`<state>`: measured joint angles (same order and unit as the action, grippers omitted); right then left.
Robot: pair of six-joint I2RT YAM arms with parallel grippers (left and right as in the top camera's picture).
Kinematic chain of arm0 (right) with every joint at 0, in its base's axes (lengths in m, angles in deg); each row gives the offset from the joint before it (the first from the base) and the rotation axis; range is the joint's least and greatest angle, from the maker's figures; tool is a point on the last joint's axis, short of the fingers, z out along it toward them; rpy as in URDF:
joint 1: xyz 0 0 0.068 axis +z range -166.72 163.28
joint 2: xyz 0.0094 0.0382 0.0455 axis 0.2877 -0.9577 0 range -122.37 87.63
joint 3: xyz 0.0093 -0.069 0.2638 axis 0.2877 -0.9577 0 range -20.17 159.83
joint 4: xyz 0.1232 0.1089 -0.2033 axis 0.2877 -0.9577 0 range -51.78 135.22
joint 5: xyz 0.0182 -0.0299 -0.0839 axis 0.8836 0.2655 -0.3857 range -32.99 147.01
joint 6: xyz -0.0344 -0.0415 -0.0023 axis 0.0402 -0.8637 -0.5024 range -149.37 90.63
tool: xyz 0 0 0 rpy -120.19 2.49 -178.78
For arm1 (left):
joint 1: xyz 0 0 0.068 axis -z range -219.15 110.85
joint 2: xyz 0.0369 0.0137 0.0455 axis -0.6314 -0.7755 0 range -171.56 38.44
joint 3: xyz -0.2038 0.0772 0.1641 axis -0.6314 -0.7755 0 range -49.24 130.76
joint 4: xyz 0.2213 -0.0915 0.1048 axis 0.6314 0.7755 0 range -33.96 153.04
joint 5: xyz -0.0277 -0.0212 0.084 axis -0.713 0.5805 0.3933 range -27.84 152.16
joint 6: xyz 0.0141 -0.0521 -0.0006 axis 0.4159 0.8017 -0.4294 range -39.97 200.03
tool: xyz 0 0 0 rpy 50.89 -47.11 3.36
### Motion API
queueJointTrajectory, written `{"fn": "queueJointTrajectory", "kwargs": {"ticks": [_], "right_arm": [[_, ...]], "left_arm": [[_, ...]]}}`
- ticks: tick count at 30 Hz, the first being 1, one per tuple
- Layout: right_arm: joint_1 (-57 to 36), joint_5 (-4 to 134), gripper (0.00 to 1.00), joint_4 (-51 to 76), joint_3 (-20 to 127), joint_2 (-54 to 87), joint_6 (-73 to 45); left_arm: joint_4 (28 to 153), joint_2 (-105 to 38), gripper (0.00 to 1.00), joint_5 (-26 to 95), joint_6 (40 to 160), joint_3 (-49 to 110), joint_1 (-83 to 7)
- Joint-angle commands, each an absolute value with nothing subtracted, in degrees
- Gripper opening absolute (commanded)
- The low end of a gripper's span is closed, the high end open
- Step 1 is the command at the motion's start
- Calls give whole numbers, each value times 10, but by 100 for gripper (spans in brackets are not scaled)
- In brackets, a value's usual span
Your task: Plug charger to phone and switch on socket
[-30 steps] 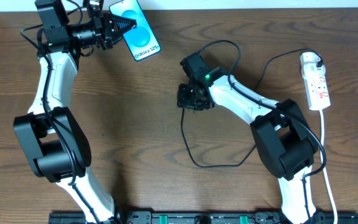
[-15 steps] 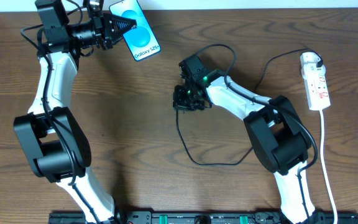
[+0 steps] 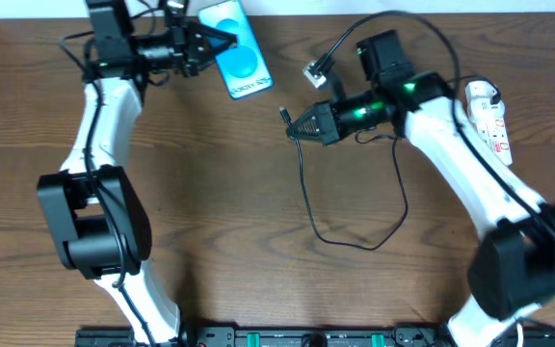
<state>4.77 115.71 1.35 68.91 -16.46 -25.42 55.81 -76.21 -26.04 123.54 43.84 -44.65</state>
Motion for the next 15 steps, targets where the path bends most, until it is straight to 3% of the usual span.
{"fn": "queueJointTrajectory", "kwargs": {"ticks": [1, 6, 15], "right_arm": [[47, 1196, 1, -10, 689, -159, -290], [47, 1204, 1, -7, 689, -159, -287], [52, 1169, 1, 86, 689, -159, -156]], "left_arm": [[555, -754, 7, -279, 1236, 440, -431], [556, -754, 7, -278, 1236, 440, -427], [559, -754, 7, -241, 1284, 440, -407]]}}
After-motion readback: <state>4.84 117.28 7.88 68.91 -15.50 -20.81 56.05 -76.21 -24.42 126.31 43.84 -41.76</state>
